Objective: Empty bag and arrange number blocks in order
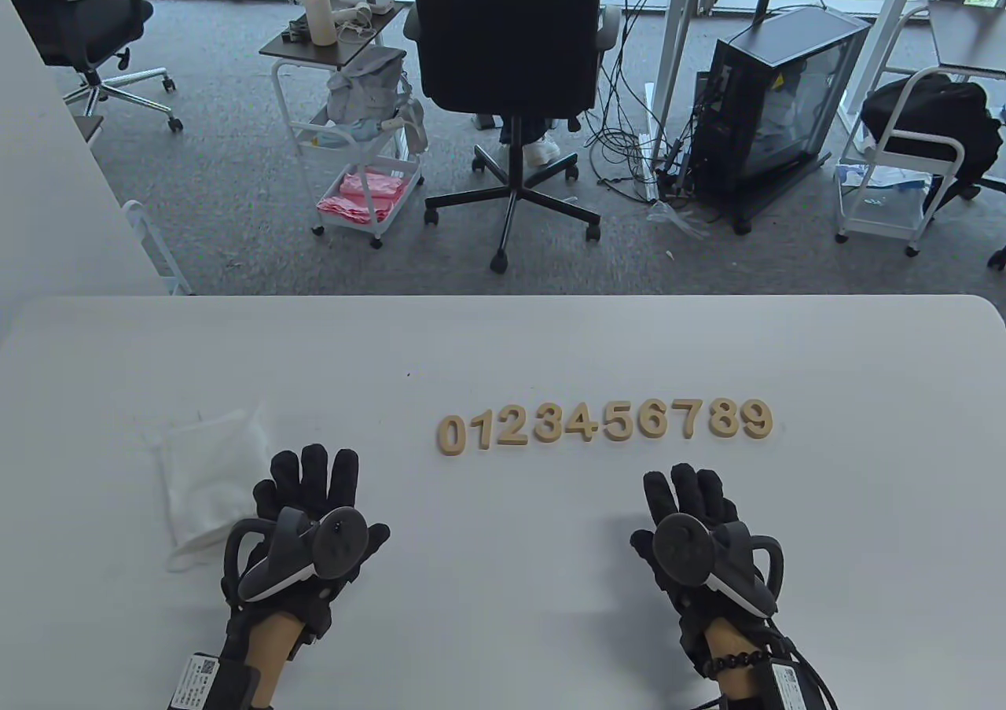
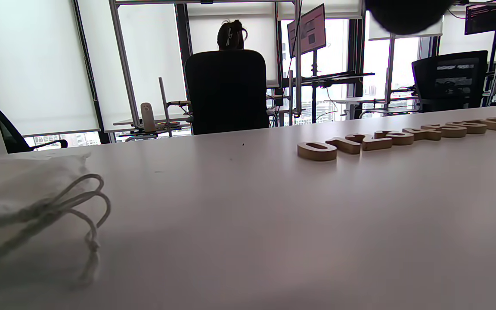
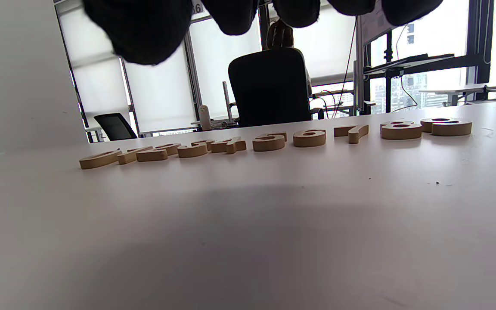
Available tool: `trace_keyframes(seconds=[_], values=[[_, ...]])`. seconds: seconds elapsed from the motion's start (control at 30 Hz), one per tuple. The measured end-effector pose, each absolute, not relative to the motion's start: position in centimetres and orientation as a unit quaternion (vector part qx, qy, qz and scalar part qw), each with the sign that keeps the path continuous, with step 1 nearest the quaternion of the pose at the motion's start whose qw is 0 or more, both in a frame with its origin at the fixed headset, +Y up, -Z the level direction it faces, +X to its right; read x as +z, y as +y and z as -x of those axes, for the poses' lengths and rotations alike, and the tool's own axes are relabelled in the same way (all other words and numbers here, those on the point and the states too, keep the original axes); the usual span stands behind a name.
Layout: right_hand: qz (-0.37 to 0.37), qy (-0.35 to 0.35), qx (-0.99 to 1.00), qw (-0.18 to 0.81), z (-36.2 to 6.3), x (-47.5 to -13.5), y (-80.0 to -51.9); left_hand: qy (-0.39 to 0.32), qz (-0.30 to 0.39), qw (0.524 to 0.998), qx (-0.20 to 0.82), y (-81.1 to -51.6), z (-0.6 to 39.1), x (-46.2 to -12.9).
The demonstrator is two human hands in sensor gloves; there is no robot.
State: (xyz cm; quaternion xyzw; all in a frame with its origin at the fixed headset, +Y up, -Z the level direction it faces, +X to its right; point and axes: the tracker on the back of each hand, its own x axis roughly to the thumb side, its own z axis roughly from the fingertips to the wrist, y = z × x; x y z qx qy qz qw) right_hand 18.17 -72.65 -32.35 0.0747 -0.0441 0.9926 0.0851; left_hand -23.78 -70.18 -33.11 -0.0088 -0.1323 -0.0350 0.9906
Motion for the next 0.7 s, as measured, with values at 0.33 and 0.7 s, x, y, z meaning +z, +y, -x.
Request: trace_keyframes(seconds=[0.33,0.7], values=[[-0.091,-0.043,0.99,0.1,-17.97,-32.62,-72.67,-0.122,0.008,0.992,-0.034,-70.46,24.2,-33.28],[-0.106,-0.044,0.987,0.113,-17.31,-32.65,-72.66,-0.111,0.005,0.993,-0.034,-70.33,24.62,-33.16]])
